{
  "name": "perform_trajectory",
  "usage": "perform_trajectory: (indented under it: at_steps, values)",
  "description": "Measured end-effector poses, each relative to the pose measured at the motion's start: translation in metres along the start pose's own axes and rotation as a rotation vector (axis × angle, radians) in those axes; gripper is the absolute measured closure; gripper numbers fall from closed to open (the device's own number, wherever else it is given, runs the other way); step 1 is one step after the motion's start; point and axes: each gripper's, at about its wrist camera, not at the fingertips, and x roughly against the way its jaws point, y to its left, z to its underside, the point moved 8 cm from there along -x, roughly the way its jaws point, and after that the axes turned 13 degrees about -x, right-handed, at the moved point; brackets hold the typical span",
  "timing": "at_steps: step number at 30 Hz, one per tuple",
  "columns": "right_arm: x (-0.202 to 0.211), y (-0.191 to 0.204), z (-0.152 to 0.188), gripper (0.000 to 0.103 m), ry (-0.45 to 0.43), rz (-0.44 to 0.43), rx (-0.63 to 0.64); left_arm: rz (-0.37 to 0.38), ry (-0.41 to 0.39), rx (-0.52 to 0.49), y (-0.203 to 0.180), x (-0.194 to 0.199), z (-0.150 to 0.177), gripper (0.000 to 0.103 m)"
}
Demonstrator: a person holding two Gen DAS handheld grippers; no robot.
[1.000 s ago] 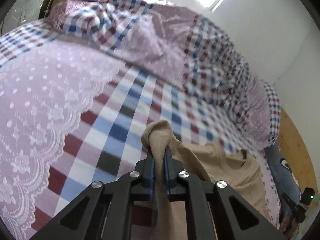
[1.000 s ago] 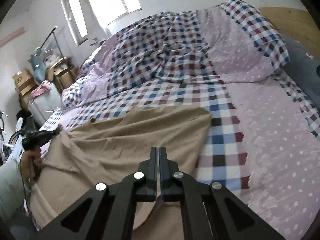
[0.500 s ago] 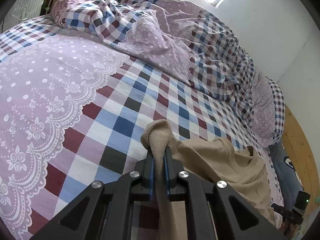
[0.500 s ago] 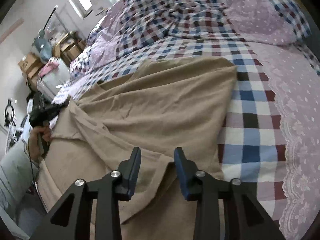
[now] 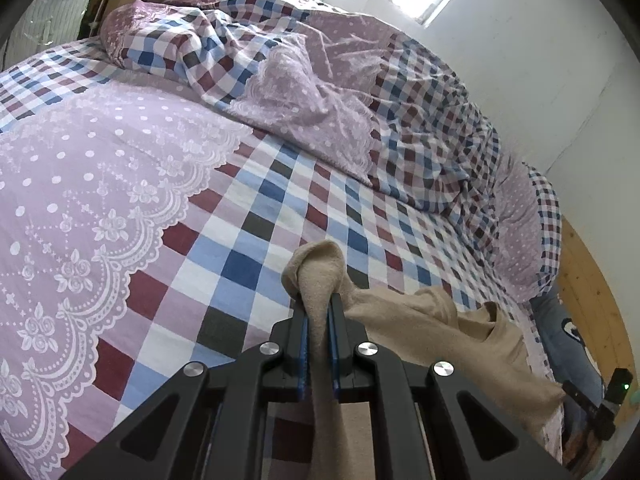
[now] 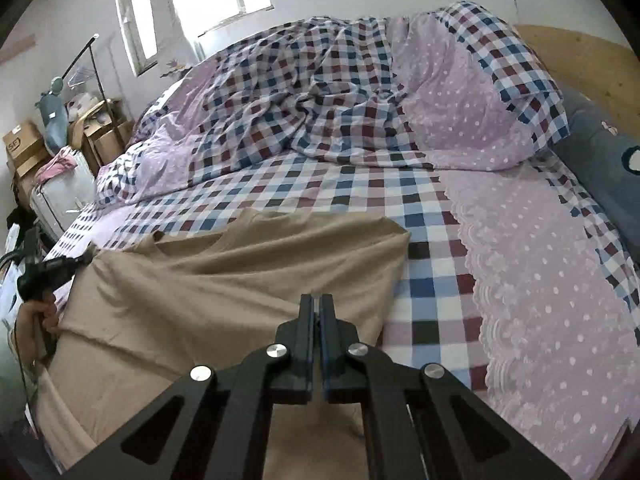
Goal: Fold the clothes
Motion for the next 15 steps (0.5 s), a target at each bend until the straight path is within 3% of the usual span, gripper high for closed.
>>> perform_trajectory:
  at_steps: [5,10,12,13,14,15]
  values:
    - [-0.041,-0.013,-0.014,0.102,0.05,0.05,-0.01,-0.007,0.01,0.004,0.002,-0.003,0.0,0.095]
    - [-0.078,-0.034,-0.017,0.099,0.112,0.166,-0.06,-0.02,0.044,0.008,0.004,-0.009,0.004,0.095]
    - [-0.069,-0.039,-0.013,0.09,0.109,0.151,-0.113,-0.025,0.05,0.016,0.005,-0.009,0.005,0.094]
    - [-0.063,-0.041,-0.01,0.082,0.111,0.134,-0.144,-0.031,0.052,0.024,0.007,-0.009,0.005,0.088]
    - [-0.055,-0.042,-0.004,0.06,0.112,0.114,-0.157,-0.037,0.055,0.033,0.009,-0.008,0.005,0.077]
    - [-0.046,-0.042,0.002,0.055,0.113,0.093,-0.168,-0.045,0.053,0.042,0.011,-0.006,0.005,0.069]
